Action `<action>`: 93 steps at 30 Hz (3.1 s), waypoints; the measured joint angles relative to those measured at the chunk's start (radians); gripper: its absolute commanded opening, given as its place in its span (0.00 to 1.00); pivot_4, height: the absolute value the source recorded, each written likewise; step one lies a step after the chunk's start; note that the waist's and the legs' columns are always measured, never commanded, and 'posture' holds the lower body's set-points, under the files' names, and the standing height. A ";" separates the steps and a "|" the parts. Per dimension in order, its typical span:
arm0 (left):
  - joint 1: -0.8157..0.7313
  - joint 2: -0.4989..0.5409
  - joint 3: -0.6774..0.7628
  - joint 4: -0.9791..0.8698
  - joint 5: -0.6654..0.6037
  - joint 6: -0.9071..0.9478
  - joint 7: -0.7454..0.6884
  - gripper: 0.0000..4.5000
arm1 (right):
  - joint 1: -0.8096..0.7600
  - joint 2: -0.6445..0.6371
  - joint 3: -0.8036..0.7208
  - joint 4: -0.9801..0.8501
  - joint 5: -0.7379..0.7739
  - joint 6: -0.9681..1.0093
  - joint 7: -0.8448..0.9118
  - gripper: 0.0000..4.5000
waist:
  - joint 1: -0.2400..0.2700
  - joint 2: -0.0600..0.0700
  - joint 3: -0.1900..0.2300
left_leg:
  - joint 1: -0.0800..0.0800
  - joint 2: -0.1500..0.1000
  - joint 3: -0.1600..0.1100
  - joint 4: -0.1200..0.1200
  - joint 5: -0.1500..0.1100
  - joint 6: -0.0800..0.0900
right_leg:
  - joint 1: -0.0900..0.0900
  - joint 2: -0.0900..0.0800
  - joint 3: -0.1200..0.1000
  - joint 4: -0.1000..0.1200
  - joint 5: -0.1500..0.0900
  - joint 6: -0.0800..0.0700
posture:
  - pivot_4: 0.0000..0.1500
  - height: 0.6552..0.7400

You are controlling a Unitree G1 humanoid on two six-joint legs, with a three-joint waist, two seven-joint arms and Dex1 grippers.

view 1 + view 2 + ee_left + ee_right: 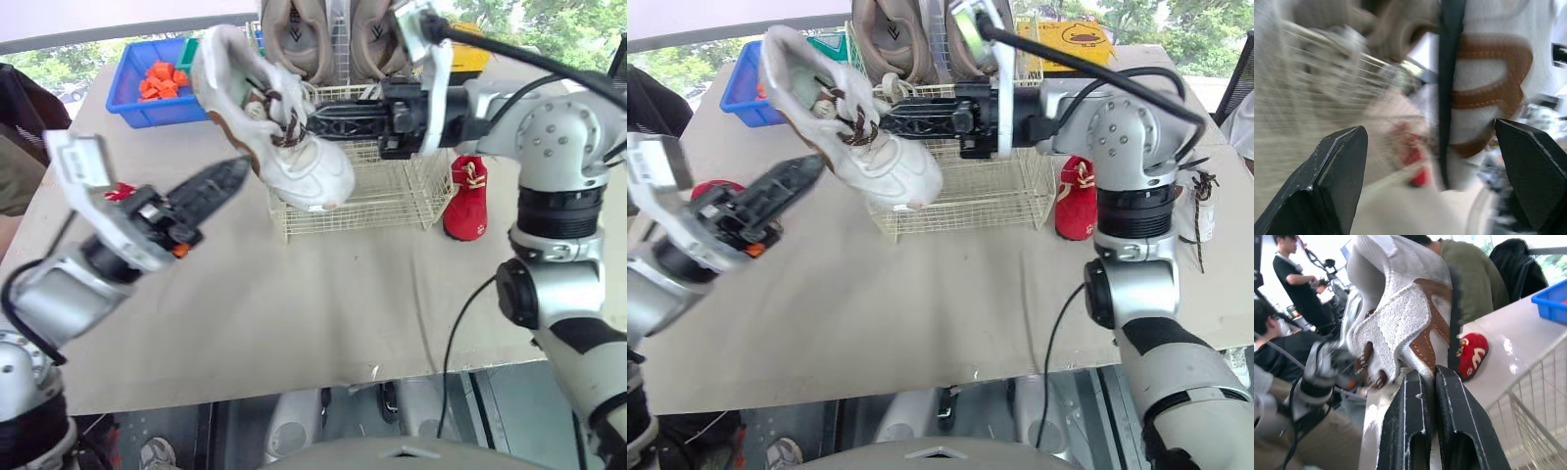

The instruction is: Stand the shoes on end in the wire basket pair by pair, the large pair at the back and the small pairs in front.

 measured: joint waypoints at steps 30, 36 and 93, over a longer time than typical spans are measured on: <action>-0.440 0.177 -0.233 0.293 0.737 -0.178 -0.486 0.11 | 0.649 -0.266 -0.062 -0.568 -0.003 -0.502 -0.017 1.00 | -0.002 -0.002 -0.001 | 0.005 -0.003 0.006 0.001 0.000 0.002 | 0.004 0.010 0.001 -0.002 -0.001 0.001 | 1.00 1.00; -0.621 0.091 -0.449 0.562 1.160 -0.457 -0.755 0.11 | 0.739 -0.323 -0.131 -0.666 0.018 -0.548 -0.072 1.00 | 0.001 -0.002 -0.001 | 0.004 -0.002 0.006 0.001 -0.002 0.005 | 0.005 0.011 0.000 -0.002 -0.001 0.001 | 1.00 1.00; -0.379 -0.116 -0.486 -0.100 0.838 0.082 -0.535 0.98 | 0.301 -0.748 0.128 0.683 -0.560 -0.458 -0.292 1.00 | -0.003 -0.001 -0.001 | 0.019 0.002 0.014 0.004 -0.005 0.010 | 0.020 0.013 0.009 -0.007 0.000 0.002 | 1.00 1.00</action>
